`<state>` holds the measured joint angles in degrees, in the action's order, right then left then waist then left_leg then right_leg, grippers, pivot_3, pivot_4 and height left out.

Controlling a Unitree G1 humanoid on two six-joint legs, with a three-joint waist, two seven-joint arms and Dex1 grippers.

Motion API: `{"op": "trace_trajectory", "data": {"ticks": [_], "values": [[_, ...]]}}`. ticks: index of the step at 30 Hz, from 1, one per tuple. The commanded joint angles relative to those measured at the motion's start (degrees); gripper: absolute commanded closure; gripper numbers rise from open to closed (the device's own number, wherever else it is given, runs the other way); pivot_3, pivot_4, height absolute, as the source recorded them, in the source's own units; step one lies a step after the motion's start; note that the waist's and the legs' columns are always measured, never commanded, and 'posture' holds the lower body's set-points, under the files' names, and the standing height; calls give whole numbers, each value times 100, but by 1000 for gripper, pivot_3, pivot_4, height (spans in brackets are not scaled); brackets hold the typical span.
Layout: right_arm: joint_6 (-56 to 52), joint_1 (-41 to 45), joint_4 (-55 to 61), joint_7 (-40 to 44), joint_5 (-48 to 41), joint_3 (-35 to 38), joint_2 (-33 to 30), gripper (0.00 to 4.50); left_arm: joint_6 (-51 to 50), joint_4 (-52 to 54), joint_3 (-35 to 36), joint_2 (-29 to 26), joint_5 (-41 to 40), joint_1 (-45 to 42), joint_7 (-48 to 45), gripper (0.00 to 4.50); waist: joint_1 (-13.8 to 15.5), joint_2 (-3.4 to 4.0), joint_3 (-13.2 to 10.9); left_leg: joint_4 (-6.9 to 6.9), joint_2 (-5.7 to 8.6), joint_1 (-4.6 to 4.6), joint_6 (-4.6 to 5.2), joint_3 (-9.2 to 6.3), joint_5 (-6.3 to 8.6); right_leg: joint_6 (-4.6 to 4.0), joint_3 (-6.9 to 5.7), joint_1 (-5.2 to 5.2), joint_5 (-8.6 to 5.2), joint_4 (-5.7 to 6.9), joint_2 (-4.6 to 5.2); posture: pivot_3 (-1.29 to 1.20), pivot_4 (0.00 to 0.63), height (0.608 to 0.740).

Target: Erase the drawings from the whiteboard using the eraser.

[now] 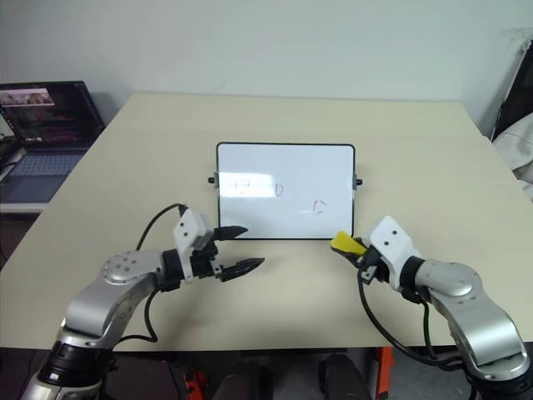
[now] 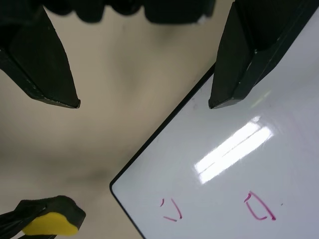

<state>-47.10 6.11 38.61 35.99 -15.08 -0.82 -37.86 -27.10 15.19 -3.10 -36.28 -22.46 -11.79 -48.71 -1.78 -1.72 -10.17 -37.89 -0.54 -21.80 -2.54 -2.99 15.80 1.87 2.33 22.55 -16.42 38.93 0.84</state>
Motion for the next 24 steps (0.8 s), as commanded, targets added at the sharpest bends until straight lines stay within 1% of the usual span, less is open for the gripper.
{"op": "trace_trajectory", "data": {"ticks": [1, 9, 14, 17, 20, 24], "values": [[56, 128, 132, -154, 80, -57, -20, 3380, 235, 72, 6, -14, 63, -47, -104, 0, 9, 0, 0, 0, 2, -1, 0, -1, 0, 0, 0, 0, 0, -1, 2, 0, 150, 740], [90, 212, 51, -208, 61, -128, -57, 3380, 264, 142, 3, 45, 109, -23, -81, 0, 12, 0, 0, 2, 3, -4, 0, -6, 0, 0, -2, 1, 0, -1, 13, 0, 150, 740], [173, 479, -68, -270, 120, -279, 25, 3380, 270, 126, 5, 55, 120, -46, -104, 0, 3, 0, 0, 2, 3, -3, 0, -6, 0, 0, -2, 1, 0, -1, 13, 0, 150, 740], [358, 860, -494, -627, 420, -584, 345, 3380, 307, 72, -25, 38, 149, -73, -160, 0, -7, 0, 0, 2, 1, -2, 0, -5, 0, 0, -2, 0, 0, 0, 13, 0, 150, 740], [874, 1328, -1272, -1204, 1070, -962, 789, 3380, 327, 29, -74, 53, 173, -111, -185, 0, -8, 0, 0, 2, 0, 0, 0, -3, 0, 0, -1, 2, 0, 2, 12, 0, 150, 740], [1519, 1737, -2022, -1546, 1750, -1373, 1031, 3380, 298, 49, -163, 61, 193, -177, -223, 0, 1, 1, -1, 2, 4, -6, 0, -2, 0, -1, -2, 7, 1, 2, 12, 0, 150, 740]]}}
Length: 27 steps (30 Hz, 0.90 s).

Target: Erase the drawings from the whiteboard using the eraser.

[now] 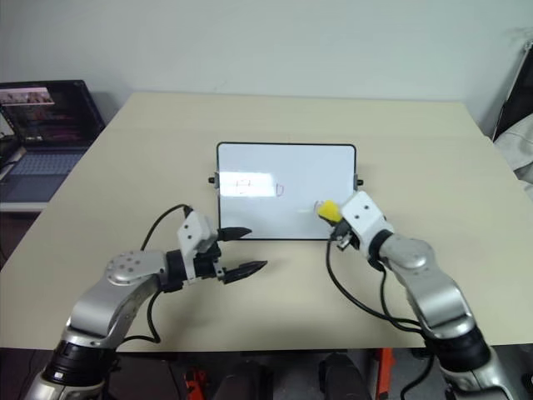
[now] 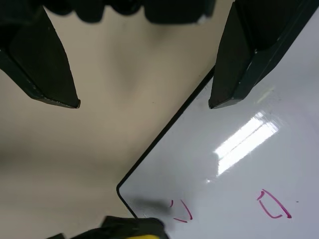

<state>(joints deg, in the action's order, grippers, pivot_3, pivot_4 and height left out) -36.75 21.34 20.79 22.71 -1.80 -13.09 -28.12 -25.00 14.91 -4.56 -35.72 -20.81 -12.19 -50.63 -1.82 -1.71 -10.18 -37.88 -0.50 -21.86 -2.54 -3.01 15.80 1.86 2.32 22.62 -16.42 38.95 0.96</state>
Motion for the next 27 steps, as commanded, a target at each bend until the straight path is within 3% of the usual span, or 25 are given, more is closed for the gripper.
{"op": "trace_trajectory", "data": {"ticks": [1, 4, 9, 14, 18, 27], "values": [[614, 274, -422, -271, 560, -233, 97, 3380, 71, 86, -31, 7, 29, -160, -37, 0, 10, 0, 0, 0, 1, -3, 0, -1, 0, 0, 0, 2, 0, -1, 0, 0, 150, 740], [838, 309, -792, -181, 865, -481, 81, 3381, 24, 90, -45, 16, 33, -229, -38, 0, 19, 0, 0, 1, 3, -6, 0, -3, 0, 0, -1, 2, 0, -3, 7, 0, 150, 740], [713, 61, -675, 650, 970, -876, -336, 3381, -36, 132, -31, -7, 8, -270, -28, 0, 10, -1, 1, -1, 2, 4, 0, -1, 0, 0, -2, -5, 0, 0, 9, 0, 150, 740], [928, 612, -1273, -191, 1234, -344, 82, 3381, -57, 143, -23, -6, 2, -274, -36, 0, -30, 0, 0, -3, -7, 31, 1, 5, 0, -1, -3, -25, 1, 3, 6, 0, 150, 740], [899, 646, -1457, -317, 1372, -252, 152, 3382, -67, 161, -30, -6, -1, -274, -37, 0, 8, -1, 1, -6, -5, 43, 3, 5, -4, -1, -2, -37, 4, 5, 4, 0, 150, 740], [438, 57, -854, 856, 1299, -693, -281, 3389, -125, 217, -31, 15, -16, -268, 2, 0, -10, -5, 3, -4, 0, 42, 4, -3, -3, -1, 1, -42, 4, 2, 8, 0, 150, 740]]}}
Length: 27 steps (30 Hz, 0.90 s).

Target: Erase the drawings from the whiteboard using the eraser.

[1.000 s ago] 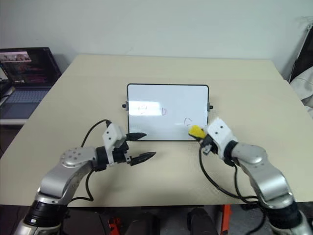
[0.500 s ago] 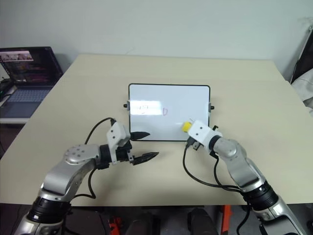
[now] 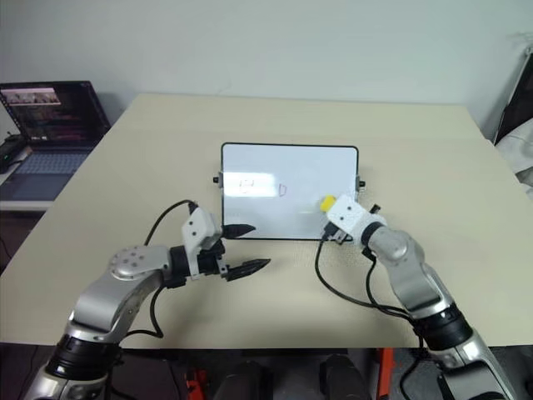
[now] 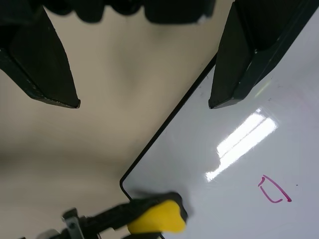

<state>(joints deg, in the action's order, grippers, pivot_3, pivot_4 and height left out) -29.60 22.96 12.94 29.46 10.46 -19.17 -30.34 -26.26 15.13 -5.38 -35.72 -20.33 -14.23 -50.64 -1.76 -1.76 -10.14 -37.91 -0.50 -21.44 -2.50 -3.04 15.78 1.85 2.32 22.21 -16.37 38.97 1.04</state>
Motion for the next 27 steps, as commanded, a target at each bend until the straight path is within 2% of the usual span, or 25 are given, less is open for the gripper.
{"op": "trace_trajectory", "data": {"ticks": [1, 4, 6, 13, 17, 20, 27], "values": [[-210, 10, -167, -45, 174, 10, 39, 3389, -1, 194, 52, 19, -67, -64, 2, 0, -27, 0, 0, 0, -4, 3, 0, 5, 0, 0, -1, 0, 0, 0, 0, 0, 150, 740], [-38, 346, -457, -604, 402, 262, 244, 3389, -3, 190, 54, 26, -69, -57, 2, 0, -37, 1, -1, 0, -9, 13, 0, 12, -1, -3, -1, -2, 2, 3, -3, 0, 150, 740], [-6, 432, -555, -655, 439, 305, 269, 3389, -5, 193, 56, 29, -71, -44, 2, 0, -27, 1, -1, -1, -10, 17, 4, 16, -6, -1, 1, -2, 12, 4, -6, 0, 150, 740], [-143, 82, -48, 188, 195, -55, 179, 3389, -48, 225, 211, 100, -114, 89, 166, 0, -9, 1, -1, 1, -5, 16, 8, 19, -9, 2, 2, -6, 14, -4, -13, 0, 150, 740], [-188, 14, 204, -58, 15, 371, 475, 3389, -125, 37, 738, 355, -159, 51, 776, 0, -33, 1, -1, 4, -10, 5, 8, 16, -7, 1, 2, 6, 14, -2, -1, 0, 150, 740], [-479, -195, 891, 339, -680, 758, 617, 3389, -257, 123, 1095, 226, -280, 245, 828, 0, -22, 3, -3, 4, -10, 0, 8, 7, -7, 1, 3, 8, 14, -3, -1, 0, 150, 740], [-1286, -230, 1626, 892, -1311, 794, 302, 3389, -400, 412, 1360, -37, -344, 675, 851, 0, -2, 9, -8, 8, -6, -28, 2, -14, -1, 0, -10, 16, 11, -26, 6, 0, 150, 740]]}}
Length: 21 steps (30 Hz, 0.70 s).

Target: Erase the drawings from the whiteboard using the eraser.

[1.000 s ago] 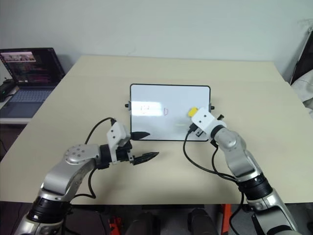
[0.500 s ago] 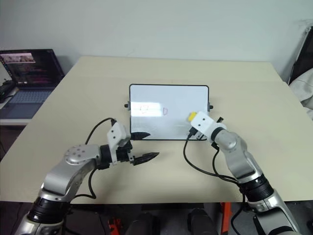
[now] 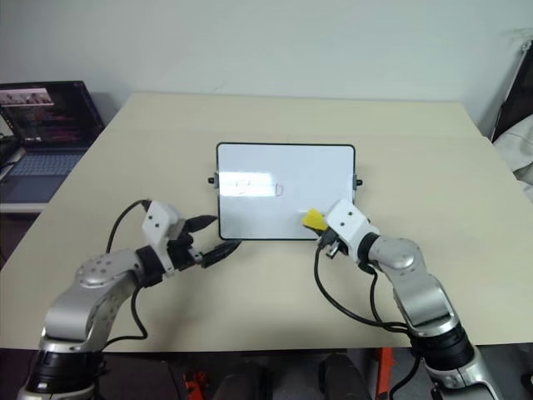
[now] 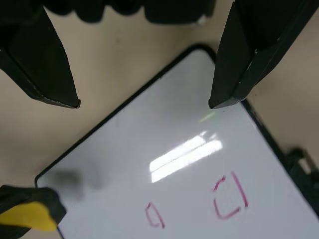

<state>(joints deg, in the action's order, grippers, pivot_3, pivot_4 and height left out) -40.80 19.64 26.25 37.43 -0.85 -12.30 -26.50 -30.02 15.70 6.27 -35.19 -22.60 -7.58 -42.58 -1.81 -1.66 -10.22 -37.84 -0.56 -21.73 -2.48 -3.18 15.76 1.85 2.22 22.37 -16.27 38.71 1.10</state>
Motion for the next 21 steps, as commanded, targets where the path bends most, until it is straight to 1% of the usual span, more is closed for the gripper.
{"op": "trace_trajectory", "data": {"ticks": [1, 8, 18, 21], "values": [[-178, 174, 267, 98, -209, 77, -80, 3389, -36, 391, 219, -99, -110, 37, 74, 0, 16, -1, -1, 0, 1, -2, 0, -2, 0, 0, -2, 0, 0, -2, 2, 0, 150, 740], [-32, 583, -95, 56, -204, -75, -16, 3389, -133, 614, 378, -50, -166, 169, 316, 0, 10, 1, -3, 1, 1, -3, 0, -6, 0, 0, -6, 0, 0, -3, 2, 0, 150, 740], [241, 750, -443, 182, -171, -312, -95, 3389, -170, 739, 331, -91, -220, 186, 447, 0, 9, 2, -3, 3, 1, -4, -1, -5, 1, 0, -6, 0, 0, -8, 3, 0, 150, 740], [567, 872, -661, 56, 11, -415, -64, 3389, -150, 719, 306, -112, -205, 189, 423, 0, 9, 2, -3, 2, 2, -4, -1, -4, 1, 0, -5, 0, 0, -8, 3, 0, 150, 740]]}}
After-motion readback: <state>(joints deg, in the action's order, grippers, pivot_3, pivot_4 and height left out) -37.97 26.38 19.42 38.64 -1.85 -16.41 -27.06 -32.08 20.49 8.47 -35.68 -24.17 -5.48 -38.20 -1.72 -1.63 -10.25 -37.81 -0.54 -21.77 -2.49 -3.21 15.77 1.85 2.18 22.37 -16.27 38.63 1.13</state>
